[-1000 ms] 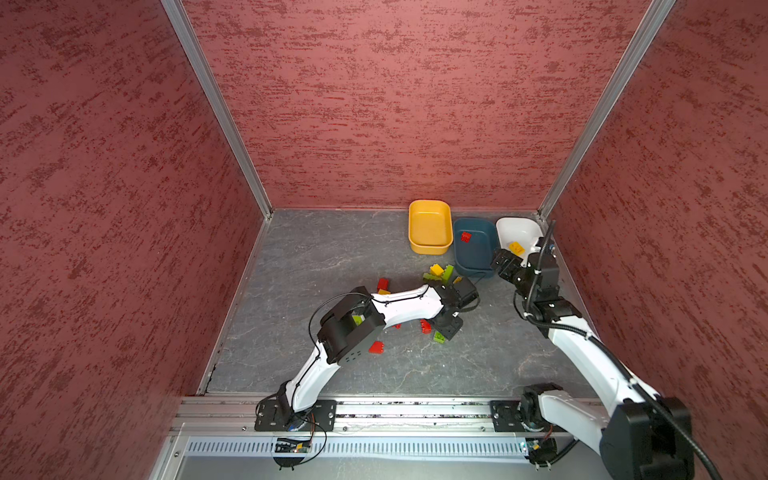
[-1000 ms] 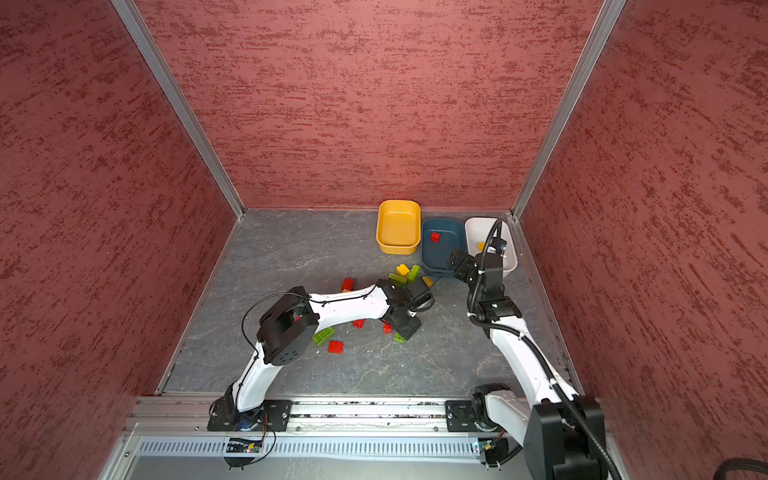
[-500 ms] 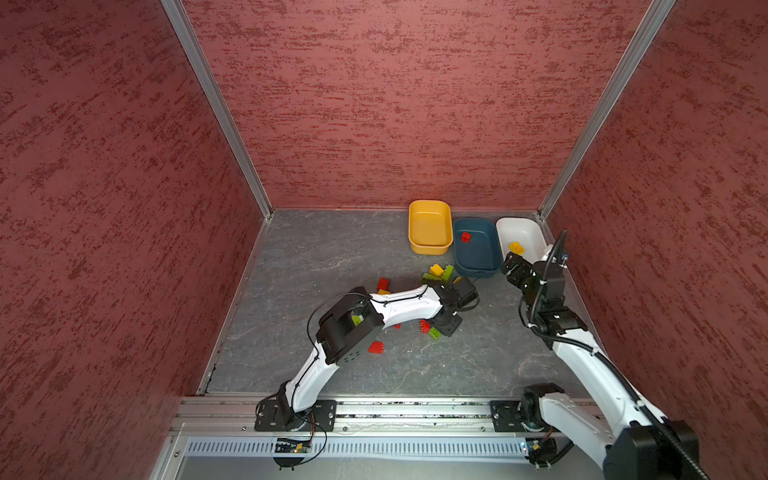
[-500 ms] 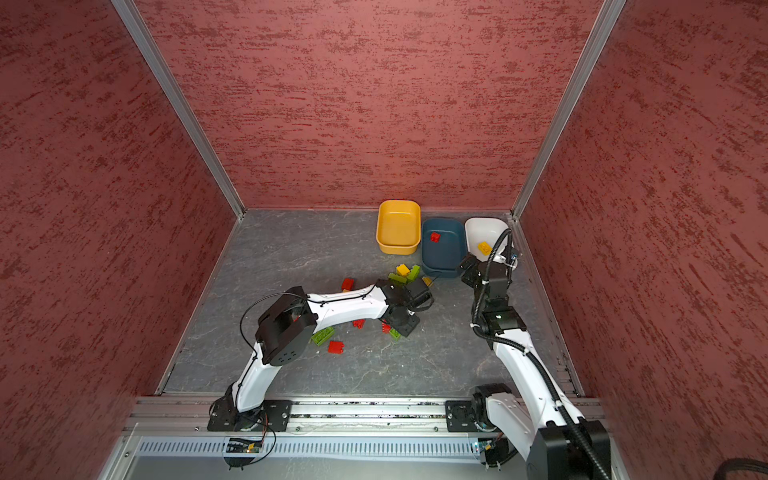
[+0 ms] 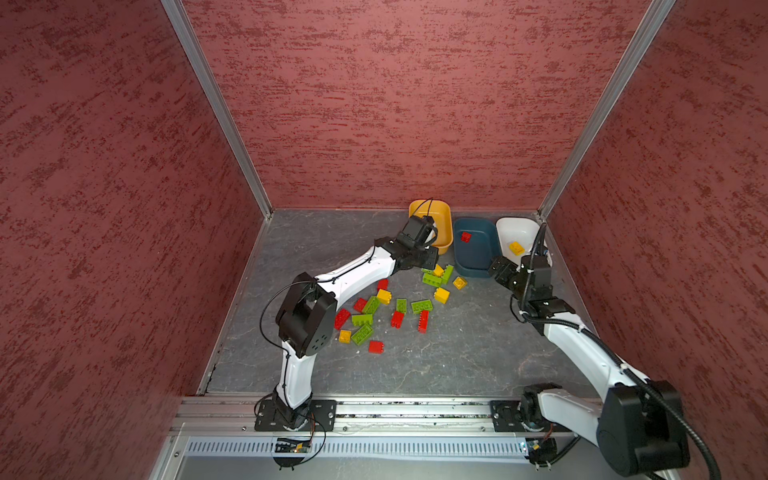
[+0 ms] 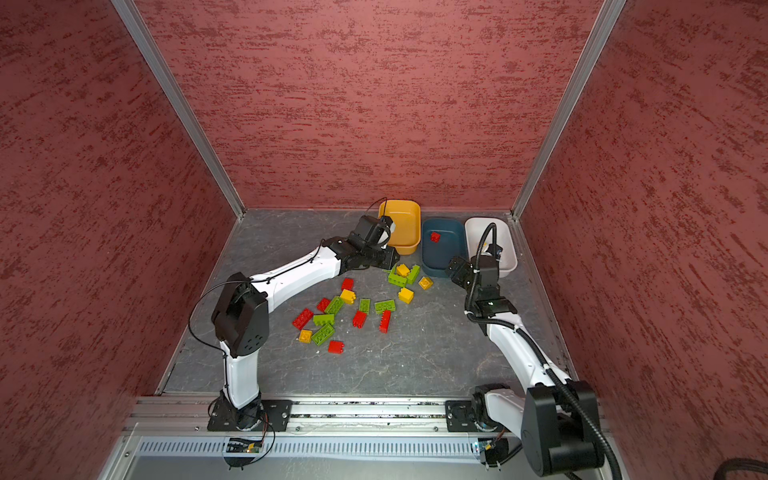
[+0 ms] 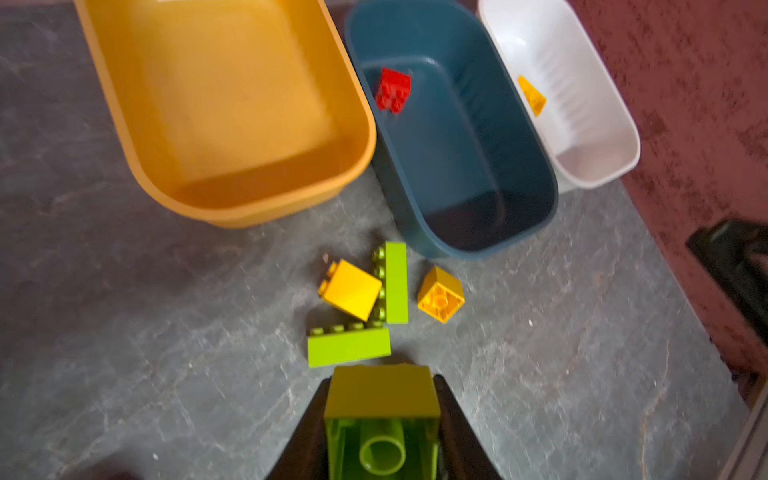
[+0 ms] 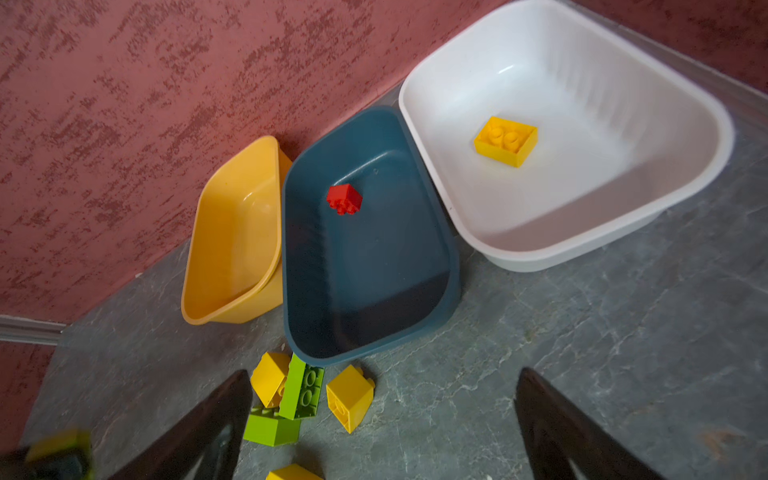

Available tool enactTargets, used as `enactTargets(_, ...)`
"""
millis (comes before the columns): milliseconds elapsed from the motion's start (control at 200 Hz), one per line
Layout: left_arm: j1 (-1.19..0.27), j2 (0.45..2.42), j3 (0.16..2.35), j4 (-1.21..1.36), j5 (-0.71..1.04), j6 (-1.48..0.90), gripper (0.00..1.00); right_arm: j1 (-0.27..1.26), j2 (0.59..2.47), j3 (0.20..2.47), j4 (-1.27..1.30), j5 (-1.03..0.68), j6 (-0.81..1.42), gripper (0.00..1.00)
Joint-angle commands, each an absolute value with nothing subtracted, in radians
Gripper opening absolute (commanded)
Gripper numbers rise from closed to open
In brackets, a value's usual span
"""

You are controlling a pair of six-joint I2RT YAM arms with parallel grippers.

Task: Sort the legos into containers by color
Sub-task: 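Carry the green brick into the yellow tub and release it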

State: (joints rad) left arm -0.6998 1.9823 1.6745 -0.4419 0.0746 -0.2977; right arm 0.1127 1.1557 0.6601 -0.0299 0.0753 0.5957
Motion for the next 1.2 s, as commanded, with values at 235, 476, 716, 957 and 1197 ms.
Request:
enactTargets(235, -0.574, 2.322, 2.067, -0.289, 0.112, -0.463, 0.27, 0.205, 1.183, 0.703, -0.024, 0.034, 0.628, 0.99)
enactTargets(476, -0.572, 2.479, 2.267, -0.289, 0.041, -0.466, 0.36, 0.240, 1.204, 0.713, -0.031, 0.002, 0.599, 0.99)
enactTargets(716, -0.572, 2.557, 2.336, -0.278, 0.008, -0.518, 0.55, 0.263, 1.212, 0.715, -0.036, -0.022, 0.588, 0.99)
enactTargets(957, -0.599, 2.511, 2.343, -0.290, 0.031, -0.447, 0.84, 0.282, 1.212, 0.693, -0.038, 0.002, 0.581, 0.99)
enactTargets(1197, -0.617, 2.426, 2.283, -0.290, 0.040, -0.390, 1.00, 0.288, 1.207, 0.669, -0.024, 0.036, 0.603, 0.99)
